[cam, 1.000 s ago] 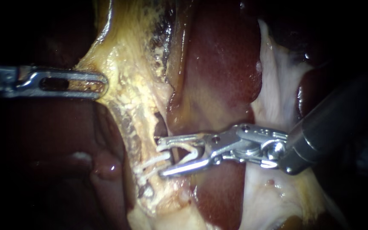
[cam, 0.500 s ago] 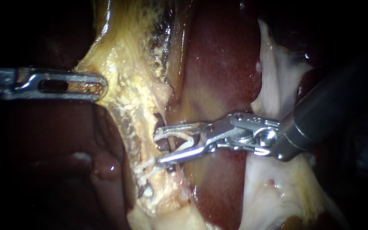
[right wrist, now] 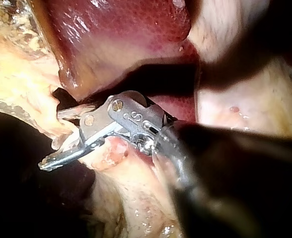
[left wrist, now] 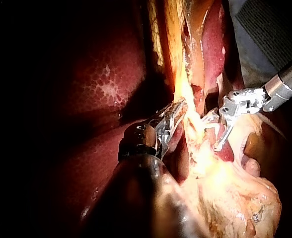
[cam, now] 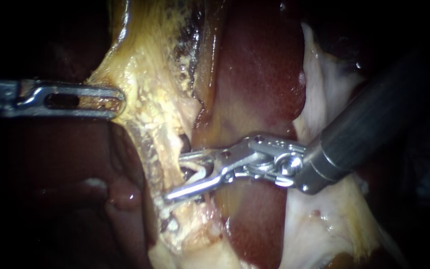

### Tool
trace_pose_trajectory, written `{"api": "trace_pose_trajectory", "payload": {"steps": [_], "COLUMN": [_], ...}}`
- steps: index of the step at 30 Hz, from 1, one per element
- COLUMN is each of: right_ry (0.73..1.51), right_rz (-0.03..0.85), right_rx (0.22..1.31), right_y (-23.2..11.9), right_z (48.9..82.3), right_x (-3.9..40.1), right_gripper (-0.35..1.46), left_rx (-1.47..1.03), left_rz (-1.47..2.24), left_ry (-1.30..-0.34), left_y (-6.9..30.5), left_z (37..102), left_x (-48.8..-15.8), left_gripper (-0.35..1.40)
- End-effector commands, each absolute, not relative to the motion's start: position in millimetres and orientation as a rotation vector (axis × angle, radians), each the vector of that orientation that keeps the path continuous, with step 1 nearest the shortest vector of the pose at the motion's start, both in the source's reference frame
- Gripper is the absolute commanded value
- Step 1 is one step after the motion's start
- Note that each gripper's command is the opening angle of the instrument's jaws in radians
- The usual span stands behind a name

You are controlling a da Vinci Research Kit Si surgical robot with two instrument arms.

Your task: Clipping third clip left tube

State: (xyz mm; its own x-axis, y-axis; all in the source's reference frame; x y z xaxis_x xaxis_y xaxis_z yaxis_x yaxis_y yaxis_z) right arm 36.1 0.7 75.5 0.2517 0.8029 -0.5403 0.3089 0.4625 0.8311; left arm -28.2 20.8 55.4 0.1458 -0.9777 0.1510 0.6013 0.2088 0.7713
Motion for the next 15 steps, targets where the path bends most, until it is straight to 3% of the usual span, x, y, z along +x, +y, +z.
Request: {"api": "trace_pose_trajectory", "payload": {"steps": [1, 15], "right_ry": [1.326, 1.296], "right_rz": [0.440, 0.437], "right_rx": [1.107, 1.138], "right_y": [0.6, 0.5], "right_z": [75.3, 76.1], "right_x": [36.2, 34.5], "right_gripper": [0.53, 0.51], "left_rx": [0.628, 0.630], "left_rz": [-1.250, -1.248], "left_ry": [-0.742, -0.743], "left_y": [20.9, 21.0], "left_z": [55.5, 55.6], "left_x": [-28.2, -27.8], "left_gripper": [-0.35, -0.35]}}
